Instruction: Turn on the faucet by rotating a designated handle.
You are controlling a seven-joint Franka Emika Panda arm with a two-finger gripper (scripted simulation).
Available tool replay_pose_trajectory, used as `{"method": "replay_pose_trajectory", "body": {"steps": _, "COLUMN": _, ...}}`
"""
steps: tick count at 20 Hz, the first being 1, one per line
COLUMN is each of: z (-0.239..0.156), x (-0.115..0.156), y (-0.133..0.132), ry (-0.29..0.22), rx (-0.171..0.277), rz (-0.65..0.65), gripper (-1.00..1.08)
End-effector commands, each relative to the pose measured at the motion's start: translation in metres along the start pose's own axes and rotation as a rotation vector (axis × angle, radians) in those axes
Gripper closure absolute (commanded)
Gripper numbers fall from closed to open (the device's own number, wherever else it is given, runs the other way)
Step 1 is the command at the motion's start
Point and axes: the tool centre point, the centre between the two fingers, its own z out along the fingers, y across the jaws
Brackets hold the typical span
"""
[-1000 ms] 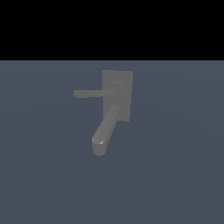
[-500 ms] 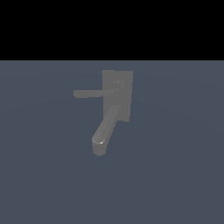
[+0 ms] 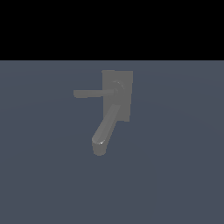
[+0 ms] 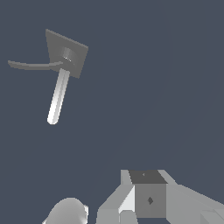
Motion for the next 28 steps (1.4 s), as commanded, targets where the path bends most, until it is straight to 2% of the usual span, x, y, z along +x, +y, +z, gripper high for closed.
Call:
{"method": "replay_pose_trajectory", "body": {"steps": 1, "z": -0.012, "x": 0.007, "y": 0.007, "ry": 0.039, "rx": -0.107, "rz": 0.005, "gripper": 1.08}}
{"method": "replay_pose_trajectory", "body": {"steps": 9, "z": -0.055, "x": 0.031, "y": 0.016, "ry": 0.155, "rx": -0.456, "rz": -0.006, "gripper": 1.08}}
{"method": "replay_pose_trajectory", "body": {"steps": 14, "z": -0.083, "x": 0.047, "y": 0.01, "ry": 0.218, "rx": -0.67, "rz": -0.037, "gripper": 1.08}}
{"method": "replay_pose_trajectory", "body": {"steps": 17, "z": -0.098, "x": 0.057, "y": 0.003, "ry": 0.249, "rx": -0.783, "rz": -0.062, "gripper": 1.08}}
{"method": "replay_pose_trajectory", "body": {"steps": 22, "z": -0.114, "x": 0.071, "y": -0.011, "ry": 0.285, "rx": -0.926, "rz": -0.105, "gripper": 1.08}}
{"method": "replay_pose_trajectory", "body": {"steps": 28, "z": -0.124, "x": 0.083, "y": -0.024, "ry": 0.309, "rx": -1.034, "rz": -0.145, "gripper": 1.08}}
